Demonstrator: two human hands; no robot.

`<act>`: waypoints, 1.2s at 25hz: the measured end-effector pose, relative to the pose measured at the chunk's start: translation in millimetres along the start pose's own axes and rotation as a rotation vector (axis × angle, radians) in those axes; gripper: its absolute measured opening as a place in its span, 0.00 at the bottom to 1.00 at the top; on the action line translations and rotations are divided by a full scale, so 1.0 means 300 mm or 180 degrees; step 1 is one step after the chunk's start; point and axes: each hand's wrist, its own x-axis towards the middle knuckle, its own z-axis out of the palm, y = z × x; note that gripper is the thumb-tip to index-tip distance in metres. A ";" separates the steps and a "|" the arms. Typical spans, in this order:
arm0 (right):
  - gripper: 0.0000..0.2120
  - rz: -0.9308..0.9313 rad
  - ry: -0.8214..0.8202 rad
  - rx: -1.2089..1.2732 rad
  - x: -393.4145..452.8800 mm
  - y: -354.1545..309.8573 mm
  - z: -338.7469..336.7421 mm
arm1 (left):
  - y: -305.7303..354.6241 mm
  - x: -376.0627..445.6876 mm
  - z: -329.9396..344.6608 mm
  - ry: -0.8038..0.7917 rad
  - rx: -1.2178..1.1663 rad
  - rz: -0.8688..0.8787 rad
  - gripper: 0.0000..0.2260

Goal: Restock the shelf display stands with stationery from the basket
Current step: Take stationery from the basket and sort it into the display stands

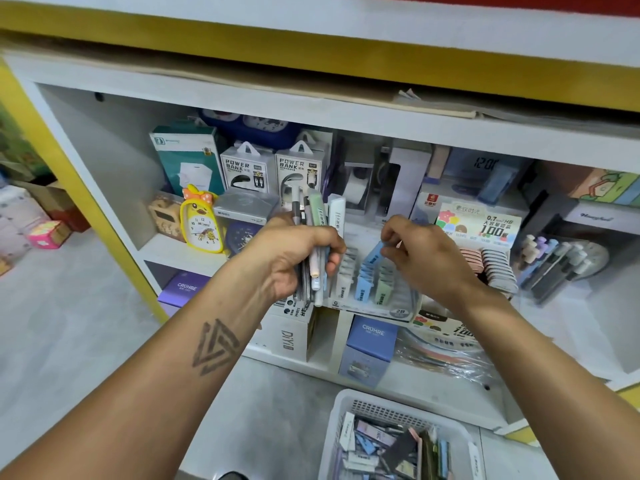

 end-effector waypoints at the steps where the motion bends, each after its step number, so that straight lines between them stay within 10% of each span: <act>1: 0.07 -0.0079 0.0011 -0.0099 -0.003 0.000 0.006 | -0.001 -0.002 -0.002 -0.0023 0.0028 -0.0017 0.20; 16: 0.12 -0.0207 -0.0394 -0.0710 0.009 -0.016 0.049 | -0.003 -0.033 -0.007 -0.0120 0.0173 -0.0141 0.19; 22: 0.09 0.1204 -0.0110 0.3314 -0.004 -0.068 -0.095 | -0.015 -0.048 0.085 -0.0516 0.0363 -0.0209 0.15; 30: 0.10 0.1539 0.0442 0.3477 -0.118 0.043 -0.258 | -0.062 -0.049 0.279 -0.0711 0.0444 -0.0252 0.15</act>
